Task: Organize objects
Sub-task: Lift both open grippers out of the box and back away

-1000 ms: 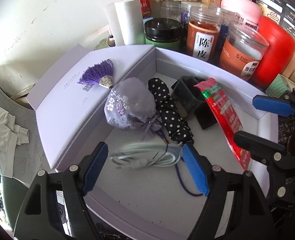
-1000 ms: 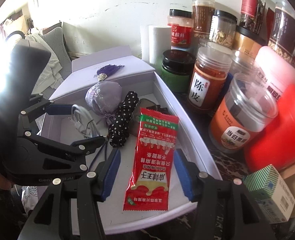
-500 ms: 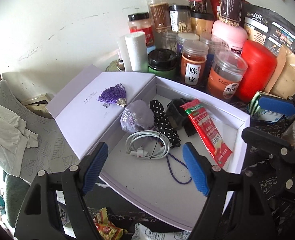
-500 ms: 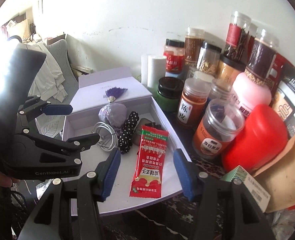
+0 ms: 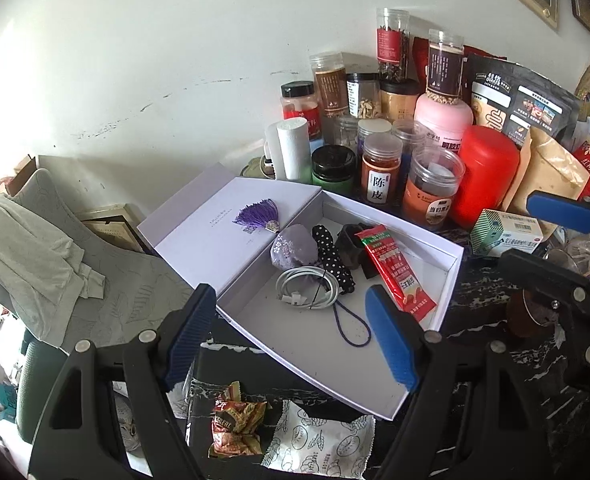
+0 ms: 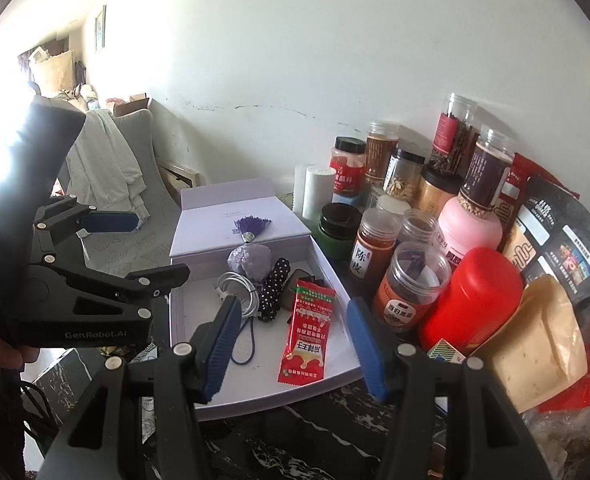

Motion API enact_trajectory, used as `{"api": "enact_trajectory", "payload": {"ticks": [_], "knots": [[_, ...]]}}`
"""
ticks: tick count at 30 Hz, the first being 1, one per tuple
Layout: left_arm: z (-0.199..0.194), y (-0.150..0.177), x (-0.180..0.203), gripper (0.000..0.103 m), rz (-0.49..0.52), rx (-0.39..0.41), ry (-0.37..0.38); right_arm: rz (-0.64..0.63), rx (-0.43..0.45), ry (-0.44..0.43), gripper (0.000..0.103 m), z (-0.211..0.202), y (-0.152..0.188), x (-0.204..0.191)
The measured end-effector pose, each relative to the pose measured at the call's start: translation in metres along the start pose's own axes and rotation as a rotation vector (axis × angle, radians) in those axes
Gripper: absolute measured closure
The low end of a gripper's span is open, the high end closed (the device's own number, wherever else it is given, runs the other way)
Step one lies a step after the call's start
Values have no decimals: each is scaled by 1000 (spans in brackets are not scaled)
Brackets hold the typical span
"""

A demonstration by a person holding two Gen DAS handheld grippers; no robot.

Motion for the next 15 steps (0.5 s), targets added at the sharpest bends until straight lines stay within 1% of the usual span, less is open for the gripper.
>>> {"api": "enact_trajectory", "payload": {"ticks": [5,15], "knots": [[-40,5,7,27,-1,34,-25,2,46,5,48,-35,-3,1],[-102,28,19,22,-6,80,-52,-20,99,-2,48,-85,5,-9]]}}
Point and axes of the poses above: each gripper's, at about its wrist camera, not at the fingertips, and z roughly the way its jaws point, x to its right, y to its underside, the point moved 6 cm from there along z, roughly the way its jaws point, and after that the axes turned 14 degrees about y, right-handed, at the moved point
